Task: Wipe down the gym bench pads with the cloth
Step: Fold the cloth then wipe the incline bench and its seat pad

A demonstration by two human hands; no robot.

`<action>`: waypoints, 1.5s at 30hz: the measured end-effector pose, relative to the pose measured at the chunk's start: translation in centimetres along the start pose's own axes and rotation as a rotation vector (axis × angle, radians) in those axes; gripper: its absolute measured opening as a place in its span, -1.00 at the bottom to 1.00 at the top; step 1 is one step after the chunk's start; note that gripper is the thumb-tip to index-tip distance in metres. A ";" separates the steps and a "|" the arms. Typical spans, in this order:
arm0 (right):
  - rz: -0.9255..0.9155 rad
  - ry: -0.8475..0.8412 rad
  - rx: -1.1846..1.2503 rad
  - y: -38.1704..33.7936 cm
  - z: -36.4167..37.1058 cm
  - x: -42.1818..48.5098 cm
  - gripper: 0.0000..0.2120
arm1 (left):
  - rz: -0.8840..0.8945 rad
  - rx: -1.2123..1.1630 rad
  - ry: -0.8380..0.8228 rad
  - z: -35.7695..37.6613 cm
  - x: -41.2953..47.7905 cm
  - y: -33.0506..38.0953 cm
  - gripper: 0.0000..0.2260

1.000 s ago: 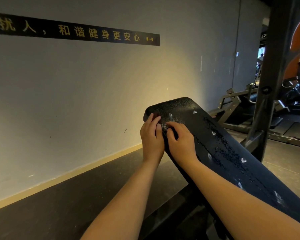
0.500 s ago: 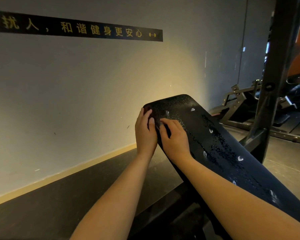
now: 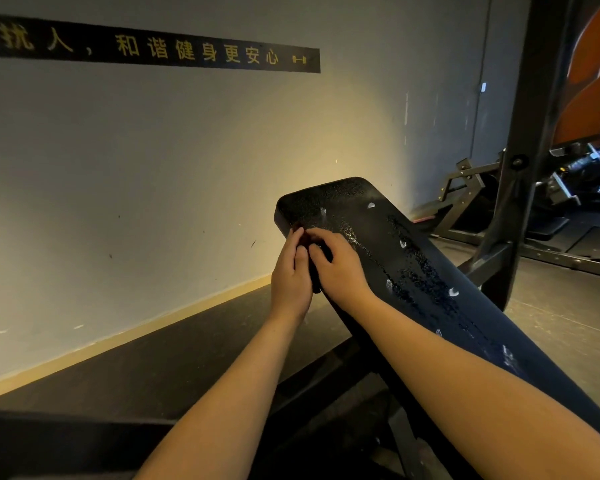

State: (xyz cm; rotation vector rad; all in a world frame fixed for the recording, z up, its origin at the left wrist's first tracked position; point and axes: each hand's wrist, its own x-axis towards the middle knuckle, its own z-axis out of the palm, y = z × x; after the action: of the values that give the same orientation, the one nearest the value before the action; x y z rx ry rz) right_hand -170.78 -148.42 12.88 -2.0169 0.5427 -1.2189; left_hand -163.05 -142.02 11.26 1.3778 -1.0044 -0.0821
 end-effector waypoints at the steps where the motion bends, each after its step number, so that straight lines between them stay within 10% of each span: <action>1: 0.017 0.003 0.060 -0.5 -0.1 -0.2 -0.66 | 0.004 -0.020 0.003 0.1 0.0 0.7 -0.63; 7: 0.033 0.073 0.249 -2.8 -1.2 2.1 -0.63 | -0.006 -0.130 0.002 1.8 2.8 3.9 -0.66; 13: -0.087 0.201 -0.204 -0.6 -1.4 5.2 -0.67 | 0.029 0.074 0.079 1.7 6.3 1.7 -0.62; 22: -0.166 -0.047 -0.588 2.7 -1.3 8.9 -0.61 | 0.217 0.359 0.138 2.6 7.1 -3.7 -0.58; 27: 0.038 0.052 -0.489 4.1 -2.0 11.0 -0.61 | 0.246 0.396 0.143 2.6 7.3 -4.0 -0.60; 45: -0.104 -0.055 -0.447 2.2 -0.6 7.4 -0.60 | 0.155 0.348 0.072 2.4 6.1 -2.9 -0.60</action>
State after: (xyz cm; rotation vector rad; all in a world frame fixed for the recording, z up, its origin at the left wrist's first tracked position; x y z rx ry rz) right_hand -167.83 -154.96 15.71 -2.4709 0.7424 -1.1746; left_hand -159.50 -148.20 11.80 1.5982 -1.0958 0.2672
